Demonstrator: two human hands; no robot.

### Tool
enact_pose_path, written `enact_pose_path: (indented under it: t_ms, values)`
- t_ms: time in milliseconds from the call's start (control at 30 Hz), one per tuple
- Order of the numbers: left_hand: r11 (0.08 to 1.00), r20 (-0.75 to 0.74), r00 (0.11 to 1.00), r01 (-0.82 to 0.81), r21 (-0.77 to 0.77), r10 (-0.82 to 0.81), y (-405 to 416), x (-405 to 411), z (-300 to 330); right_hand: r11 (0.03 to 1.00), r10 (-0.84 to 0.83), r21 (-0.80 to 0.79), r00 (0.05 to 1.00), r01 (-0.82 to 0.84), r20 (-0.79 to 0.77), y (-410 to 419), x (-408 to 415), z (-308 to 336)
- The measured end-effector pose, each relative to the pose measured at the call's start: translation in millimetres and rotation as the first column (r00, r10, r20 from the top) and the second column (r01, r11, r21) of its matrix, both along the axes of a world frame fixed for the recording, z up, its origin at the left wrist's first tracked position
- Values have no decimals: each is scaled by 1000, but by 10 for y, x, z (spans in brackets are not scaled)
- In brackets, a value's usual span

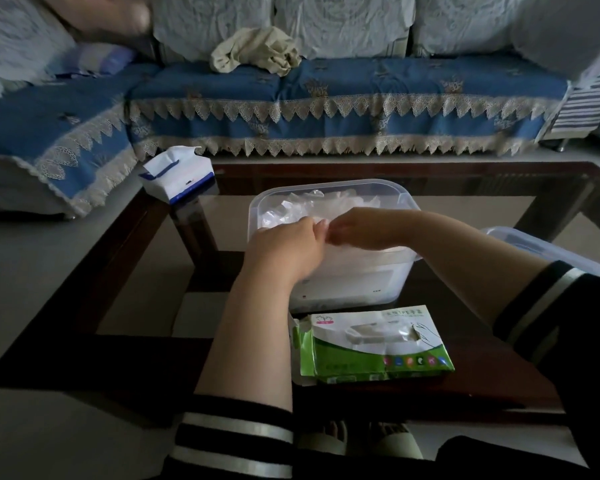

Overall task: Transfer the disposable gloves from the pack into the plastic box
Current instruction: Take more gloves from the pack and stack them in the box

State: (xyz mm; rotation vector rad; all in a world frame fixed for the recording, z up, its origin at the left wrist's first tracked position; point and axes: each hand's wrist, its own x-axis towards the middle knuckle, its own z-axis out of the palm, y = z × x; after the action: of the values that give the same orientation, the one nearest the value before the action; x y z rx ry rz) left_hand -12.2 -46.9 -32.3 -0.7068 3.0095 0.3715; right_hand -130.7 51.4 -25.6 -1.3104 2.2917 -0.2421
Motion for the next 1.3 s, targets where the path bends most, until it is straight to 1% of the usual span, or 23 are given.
enact_pose_path:
  t_ms: [100,167,233,300,434,500,534,567,634,667,700,734,800,834,867,900,934,1000,1067,1167,1234,1267,1301]
  values:
    - [1000,127,992,-15,-5,15,26,-63,7,997,-47,62,996,52,-77,103,-65,8]
    - [999,183,983,-34,0,34,12,-74,-1,994,1,109,985,19,-173,138,-68,9]
    - [998,196,979,-54,15,50,-1,-97,-26,998,21,59,974,-8,-226,164,-50,49]
    - [997,136,989,-70,38,64,-4,-135,-67,1000,22,-16,971,-26,-236,169,-45,82]
    - [996,-168,982,-84,-9,82,41,-133,-74,1000,23,-12,997,-24,-71,88,-4,42]
    - [997,-287,955,-79,12,79,105,-125,-24,999,32,-19,998,-33,-46,4,15,-60]
    - [996,-290,954,-65,65,81,130,-134,-8,998,20,-52,999,-22,-40,-39,11,-114]
    - [990,-239,967,-62,128,92,164,-140,15,996,-18,-89,1000,17,-15,-74,7,-159]
    - [970,-38,994,-92,225,103,160,-194,3,970,-155,-170,980,174,123,-87,-20,-171]
    - [964,66,993,-113,239,100,140,-219,-20,937,-230,-210,945,280,235,-70,-35,-139]
    - [965,141,986,-118,233,86,134,-234,-28,884,-300,-240,880,401,367,-41,-57,-99]
    - [967,186,980,-114,227,72,113,-259,-54,810,-354,-252,783,530,511,-4,-95,-65]
    - [964,221,973,-115,240,61,121,-266,-59,637,-374,-230,555,736,743,109,-141,54]
    - [962,213,975,-113,247,60,135,-262,-42,562,-356,-222,475,797,805,181,-142,141]
    - [965,190,980,-98,244,52,139,-268,-32,494,-321,-235,426,837,846,272,-137,226]
    - [971,147,988,-89,223,57,143,-250,-11,439,-275,-267,411,858,869,369,-124,304]
    - [980,92,994,-73,187,56,127,-248,-12,391,-241,-312,423,866,874,490,-94,376]
    - [993,-44,997,-58,100,62,107,-214,2,340,-253,-434,526,834,812,737,25,476]
    - [999,-191,981,-48,-12,45,123,-155,35,391,-319,-532,653,751,687,978,222,485]
    - [984,-445,894,-24,-177,-59,257,-19,136,606,-370,-539,807,585,460,1223,562,296]
    - [990,-594,800,-1,-139,-82,368,87,220,764,-374,-464,893,449,249,1228,693,55]
    - [997,-630,773,41,-65,-73,442,151,253,826,-360,-409,921,388,147,1223,734,-75]
    - [995,-622,781,98,31,-58,519,221,278,878,-329,-343,942,333,71,1210,754,-200]
